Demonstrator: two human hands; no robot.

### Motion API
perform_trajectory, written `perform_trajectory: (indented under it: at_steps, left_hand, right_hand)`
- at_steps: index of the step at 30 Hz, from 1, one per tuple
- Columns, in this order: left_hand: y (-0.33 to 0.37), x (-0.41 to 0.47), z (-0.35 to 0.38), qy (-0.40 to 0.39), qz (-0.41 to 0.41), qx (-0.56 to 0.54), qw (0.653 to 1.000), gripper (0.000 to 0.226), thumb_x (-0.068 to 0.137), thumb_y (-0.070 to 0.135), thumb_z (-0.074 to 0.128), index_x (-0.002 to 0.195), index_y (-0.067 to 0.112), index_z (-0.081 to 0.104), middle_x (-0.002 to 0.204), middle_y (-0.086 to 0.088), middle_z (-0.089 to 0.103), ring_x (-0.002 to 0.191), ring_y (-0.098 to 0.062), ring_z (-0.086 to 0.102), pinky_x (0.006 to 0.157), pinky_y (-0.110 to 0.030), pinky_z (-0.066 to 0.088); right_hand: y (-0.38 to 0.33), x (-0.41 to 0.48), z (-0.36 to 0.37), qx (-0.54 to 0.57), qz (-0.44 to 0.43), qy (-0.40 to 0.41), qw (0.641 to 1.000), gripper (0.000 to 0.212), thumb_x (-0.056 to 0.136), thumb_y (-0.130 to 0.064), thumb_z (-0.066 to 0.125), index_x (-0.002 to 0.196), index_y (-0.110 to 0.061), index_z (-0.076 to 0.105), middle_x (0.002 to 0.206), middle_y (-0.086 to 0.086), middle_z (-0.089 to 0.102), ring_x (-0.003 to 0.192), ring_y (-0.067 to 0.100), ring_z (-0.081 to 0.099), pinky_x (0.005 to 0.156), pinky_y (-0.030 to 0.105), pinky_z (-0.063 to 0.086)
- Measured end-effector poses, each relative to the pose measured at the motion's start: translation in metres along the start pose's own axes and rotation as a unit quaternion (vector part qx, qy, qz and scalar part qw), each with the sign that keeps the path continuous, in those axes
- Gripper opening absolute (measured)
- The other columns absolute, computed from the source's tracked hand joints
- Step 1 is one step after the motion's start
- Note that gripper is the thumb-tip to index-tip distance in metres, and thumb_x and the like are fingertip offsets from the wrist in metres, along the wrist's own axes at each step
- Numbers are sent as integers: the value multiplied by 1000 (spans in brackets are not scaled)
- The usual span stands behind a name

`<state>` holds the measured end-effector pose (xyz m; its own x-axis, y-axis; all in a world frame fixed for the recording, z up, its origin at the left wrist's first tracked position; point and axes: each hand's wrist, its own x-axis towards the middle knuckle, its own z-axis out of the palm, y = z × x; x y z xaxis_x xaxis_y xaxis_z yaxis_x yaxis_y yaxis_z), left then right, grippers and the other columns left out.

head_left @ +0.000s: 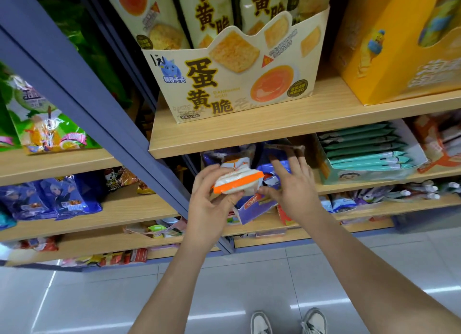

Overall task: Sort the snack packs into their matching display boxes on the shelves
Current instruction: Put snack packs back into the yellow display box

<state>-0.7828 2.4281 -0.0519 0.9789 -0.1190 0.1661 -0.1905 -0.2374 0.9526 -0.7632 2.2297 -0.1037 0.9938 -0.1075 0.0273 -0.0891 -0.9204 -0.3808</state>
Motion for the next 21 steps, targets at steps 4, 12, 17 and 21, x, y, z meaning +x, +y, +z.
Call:
perform_trajectory:
  at_steps: [4, 12, 17, 21]
  left_hand:
    - [-4, -13, 8, -7, 17, -7, 1000, 59, 80, -6, 73, 114, 41, 63, 141, 7, 47, 132, -5, 44, 95, -29, 52]
    - [2, -36, 11, -71, 173, 86, 979, 66, 76, -15, 72, 126, 26, 56, 150, 2, 40, 139, -15, 41, 93, -20, 50]
    - [5, -53, 22, -123, 262, 249, 924, 59, 79, -2, 68, 127, 27, 50, 151, -2, 35, 126, -19, 53, 83, -29, 58]
    - [16, -66, 26, -160, 178, 222, 945, 72, 73, -11, 53, 127, 37, 54, 153, 18, 34, 129, 1, 45, 89, -26, 53]
  right_hand:
    - [-8, 6, -13, -37, 8, -5, 999, 71, 90, -51, 57, 153, -30, 29, 154, 13, 29, 145, 34, 16, 120, 54, 13]
    - [-14, -54, -27, 336, 158, 127, 920, 35, 96, -48, 49, 121, -30, 65, 124, 5, 62, 124, 30, 49, 94, 37, 39]
    - [-29, -96, -58, 736, 280, -224, 574, 48, 91, -55, 53, 120, -20, 71, 116, 14, 71, 107, 32, 68, 88, 47, 53]
    - [-18, -101, -62, 724, 248, -155, 624, 34, 90, -23, 64, 124, -18, 66, 112, 17, 72, 100, 35, 70, 81, 45, 57]
